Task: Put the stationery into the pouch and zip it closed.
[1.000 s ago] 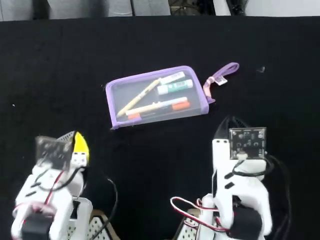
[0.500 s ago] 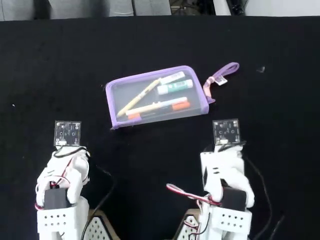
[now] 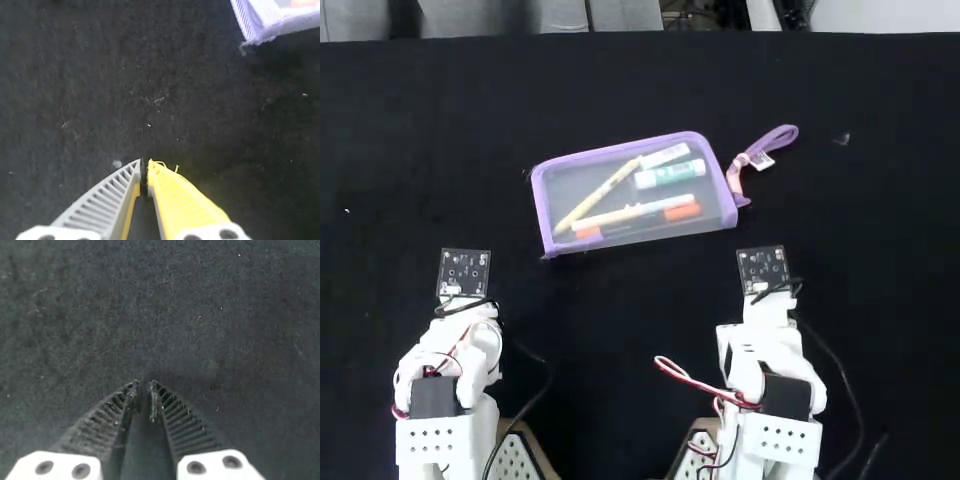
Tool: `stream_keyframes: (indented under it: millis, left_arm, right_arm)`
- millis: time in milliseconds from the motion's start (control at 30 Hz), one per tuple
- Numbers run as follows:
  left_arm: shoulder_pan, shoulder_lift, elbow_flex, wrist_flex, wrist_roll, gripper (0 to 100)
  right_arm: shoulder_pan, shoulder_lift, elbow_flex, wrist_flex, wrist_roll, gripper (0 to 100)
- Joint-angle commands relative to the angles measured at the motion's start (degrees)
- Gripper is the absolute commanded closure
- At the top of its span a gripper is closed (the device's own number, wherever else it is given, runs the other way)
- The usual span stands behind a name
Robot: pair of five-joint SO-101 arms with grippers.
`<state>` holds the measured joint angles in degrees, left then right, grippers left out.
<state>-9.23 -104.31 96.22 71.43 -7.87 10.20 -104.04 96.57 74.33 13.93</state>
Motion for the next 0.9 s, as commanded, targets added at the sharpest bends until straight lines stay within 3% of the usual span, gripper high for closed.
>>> stream_keyframes:
  millis: [0, 200, 867]
  left_arm:
    - [-0.3, -0.2, 1.2, 0.5, -0.7, 97]
    - [-6.5, -0.2, 1.2, 0.4, -0.3, 97]
    - [-6.8, -0.2, 1.2, 0.4, -0.3, 97]
  right_arm:
    - [0.9, -4.4, -0.1, 0.4, 0.5, 96.9]
    - [0.9, -4.4, -0.1, 0.4, 0.5, 96.9]
    - [0.9, -4.4, -0.1, 0.4, 0.5, 96.9]
